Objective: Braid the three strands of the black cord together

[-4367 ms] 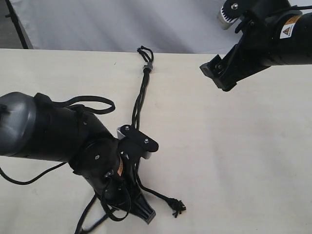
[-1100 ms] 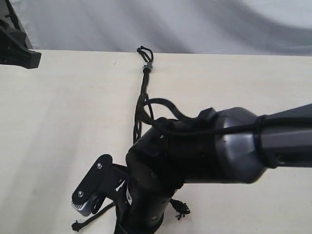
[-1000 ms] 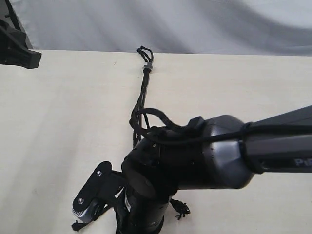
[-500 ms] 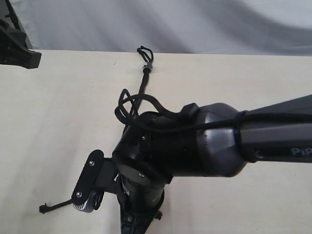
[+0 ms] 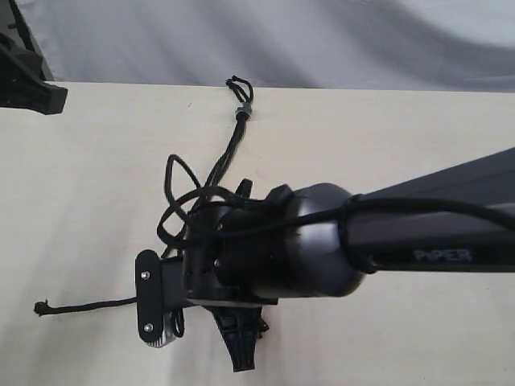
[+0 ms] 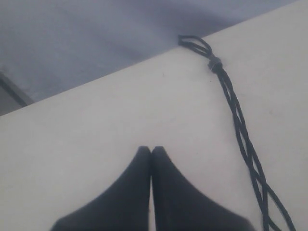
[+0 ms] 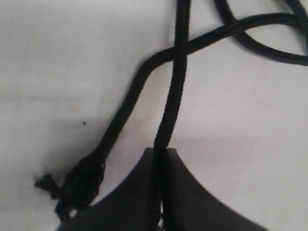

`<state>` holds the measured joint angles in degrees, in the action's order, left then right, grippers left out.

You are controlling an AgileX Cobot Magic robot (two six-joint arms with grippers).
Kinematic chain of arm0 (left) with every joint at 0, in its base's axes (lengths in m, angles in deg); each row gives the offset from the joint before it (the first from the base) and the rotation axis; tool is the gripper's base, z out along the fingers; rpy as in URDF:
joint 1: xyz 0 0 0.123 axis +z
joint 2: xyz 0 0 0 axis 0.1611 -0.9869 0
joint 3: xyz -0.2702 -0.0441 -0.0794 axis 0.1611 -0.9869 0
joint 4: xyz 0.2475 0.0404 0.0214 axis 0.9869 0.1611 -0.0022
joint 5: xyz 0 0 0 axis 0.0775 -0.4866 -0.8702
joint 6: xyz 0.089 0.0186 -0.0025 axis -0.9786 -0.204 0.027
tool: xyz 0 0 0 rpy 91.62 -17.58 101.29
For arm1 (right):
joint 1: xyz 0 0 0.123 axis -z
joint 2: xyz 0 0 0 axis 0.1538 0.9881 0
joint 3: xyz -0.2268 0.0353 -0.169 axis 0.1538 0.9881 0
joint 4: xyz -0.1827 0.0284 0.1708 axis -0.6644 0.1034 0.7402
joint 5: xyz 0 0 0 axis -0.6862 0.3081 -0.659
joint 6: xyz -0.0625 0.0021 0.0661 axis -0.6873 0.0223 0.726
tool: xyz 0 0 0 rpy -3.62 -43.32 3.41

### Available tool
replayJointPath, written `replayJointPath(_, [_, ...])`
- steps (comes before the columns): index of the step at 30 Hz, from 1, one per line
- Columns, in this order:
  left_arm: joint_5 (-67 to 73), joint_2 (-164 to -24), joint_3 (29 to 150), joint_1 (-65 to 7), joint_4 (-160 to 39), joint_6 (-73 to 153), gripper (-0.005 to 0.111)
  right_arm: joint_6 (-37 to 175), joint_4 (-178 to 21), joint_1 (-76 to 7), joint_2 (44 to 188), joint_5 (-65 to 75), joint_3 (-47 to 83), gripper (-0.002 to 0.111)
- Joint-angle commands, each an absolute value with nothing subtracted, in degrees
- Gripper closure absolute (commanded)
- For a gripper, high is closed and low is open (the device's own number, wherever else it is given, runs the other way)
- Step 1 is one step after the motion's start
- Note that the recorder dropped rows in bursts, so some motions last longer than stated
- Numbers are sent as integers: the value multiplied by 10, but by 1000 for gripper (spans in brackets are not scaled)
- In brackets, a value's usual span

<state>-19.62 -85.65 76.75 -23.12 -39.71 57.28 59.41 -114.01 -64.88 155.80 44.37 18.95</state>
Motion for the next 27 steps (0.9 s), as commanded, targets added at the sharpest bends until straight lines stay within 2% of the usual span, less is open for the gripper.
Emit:
replayJointPath(1, [-201, -854, 767, -230, -393, 574, 106, 593, -1144, -649, 1596, 447, 188, 106])
replayJointPath(5, [-199, -854, 767, -230, -393, 574, 106, 584, -1080, -652, 1602, 460, 188, 106])
replayJointPath(12, [-199, -854, 767, -230, -393, 574, 106, 387, -895, -697, 1589, 504, 188, 106])
replayJointPath(15, [-199, -854, 767, -230, -393, 574, 106, 366, -879, -706, 1567, 495, 188, 106])
replayJointPath(27, [-201, -854, 767, -230, -393, 575, 106, 374, -878, -622, 1530, 487, 188, 106])
